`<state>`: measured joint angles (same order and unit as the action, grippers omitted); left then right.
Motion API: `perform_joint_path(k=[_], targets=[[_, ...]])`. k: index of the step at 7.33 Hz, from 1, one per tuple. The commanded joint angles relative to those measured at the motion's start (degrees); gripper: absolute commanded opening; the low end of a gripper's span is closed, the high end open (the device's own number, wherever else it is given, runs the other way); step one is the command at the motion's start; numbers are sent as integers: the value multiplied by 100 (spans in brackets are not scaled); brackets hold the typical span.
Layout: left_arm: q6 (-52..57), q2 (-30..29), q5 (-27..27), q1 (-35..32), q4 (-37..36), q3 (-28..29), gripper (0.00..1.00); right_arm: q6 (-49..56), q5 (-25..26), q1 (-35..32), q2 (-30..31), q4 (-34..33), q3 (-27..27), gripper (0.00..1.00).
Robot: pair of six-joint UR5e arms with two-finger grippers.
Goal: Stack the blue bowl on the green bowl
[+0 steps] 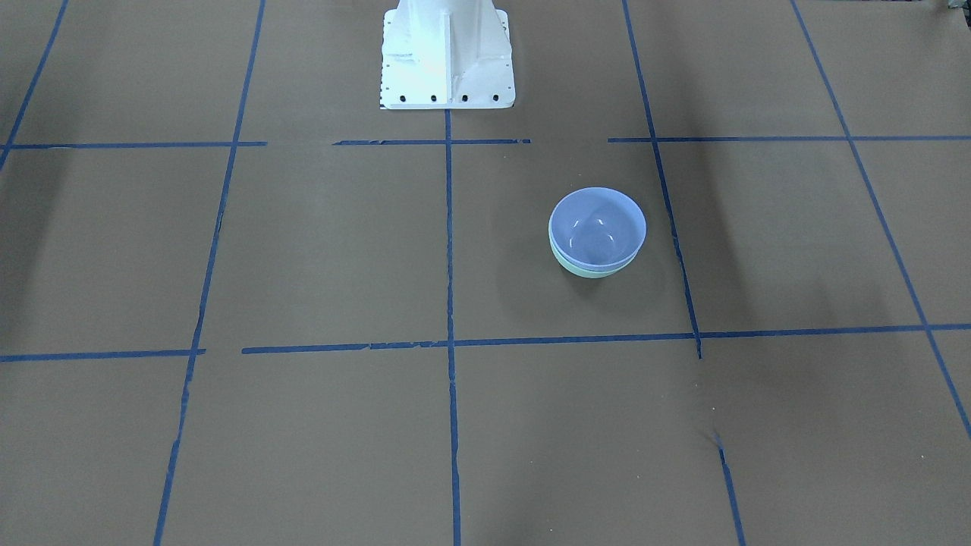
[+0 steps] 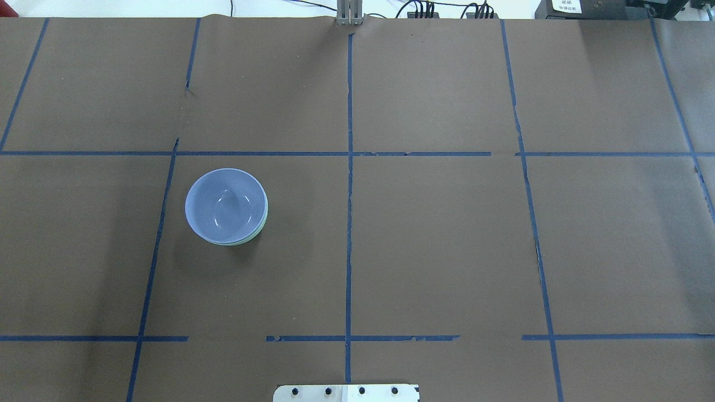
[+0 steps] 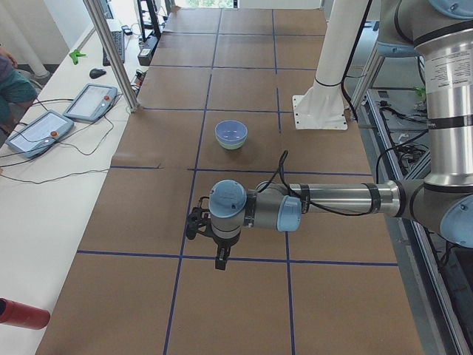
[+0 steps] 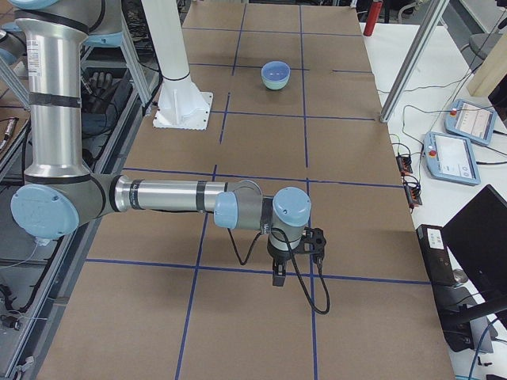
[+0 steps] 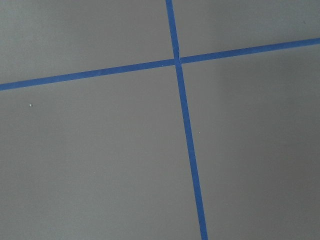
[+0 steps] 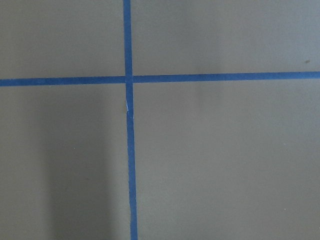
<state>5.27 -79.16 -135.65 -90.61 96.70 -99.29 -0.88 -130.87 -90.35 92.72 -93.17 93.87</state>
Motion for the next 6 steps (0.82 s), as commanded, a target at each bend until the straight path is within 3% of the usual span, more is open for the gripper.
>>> perform_joint_path(k=[1, 6], targets=[[0, 6, 4, 0, -2, 6, 100, 0, 0, 0, 0, 0, 0, 100], [0, -2, -14, 0, -11, -30, 100, -9, 0, -9, 0, 0, 0, 100]])
